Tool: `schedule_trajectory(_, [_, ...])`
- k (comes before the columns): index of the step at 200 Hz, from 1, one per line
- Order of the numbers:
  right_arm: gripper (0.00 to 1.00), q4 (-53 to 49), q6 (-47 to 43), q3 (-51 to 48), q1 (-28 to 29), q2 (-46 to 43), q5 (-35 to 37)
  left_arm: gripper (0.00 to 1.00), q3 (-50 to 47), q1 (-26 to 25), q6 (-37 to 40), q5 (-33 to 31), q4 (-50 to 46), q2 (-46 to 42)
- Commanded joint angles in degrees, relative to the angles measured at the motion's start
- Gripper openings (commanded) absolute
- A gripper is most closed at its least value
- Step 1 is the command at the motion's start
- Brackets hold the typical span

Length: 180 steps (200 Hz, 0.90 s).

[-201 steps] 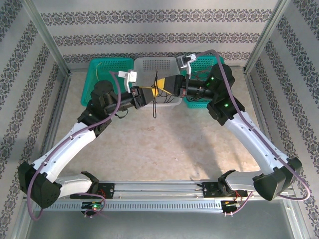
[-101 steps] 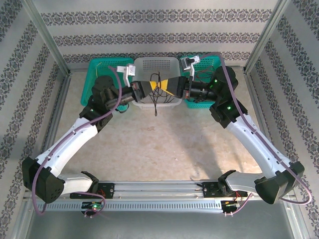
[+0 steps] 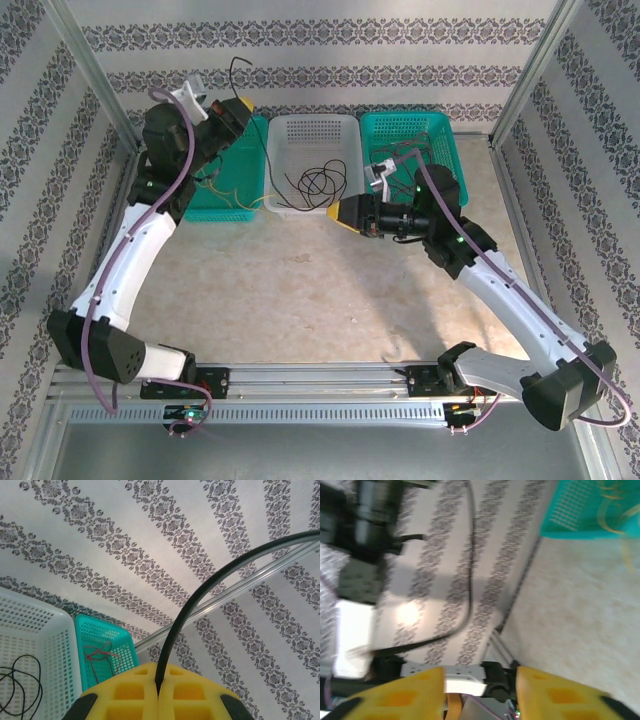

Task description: Untangle the cables

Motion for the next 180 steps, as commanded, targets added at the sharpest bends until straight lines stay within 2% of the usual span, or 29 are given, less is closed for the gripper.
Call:
schedule_trajectory(1, [0.57,-15.78,-9.02,-0.5,-1.89,-2.32,9.81,0.0,5.96,0.28,3.95,-2.61,-2.46,2.76])
schedule_trajectory(59, [0.54,-23.11,-11.01,-2.99,-6.1,-5.83,14.25,0.0,20.36,0.29,16.78,-12.38,-7.25,12.96])
schedule_trajectory(100, [0.54,-28.28,-12.82,-2.43,-8.0,-8.72,17.71,0.0,22.41,-0.35,23.29,-19.55,-7.86,19.81])
schedule_trajectory(180, [0.54,-31.44,-13.6,-2.35,-9.38,-11.41,20.04,0.0,26.35,-4.78,26.74,-22.58,-5.78,33.74])
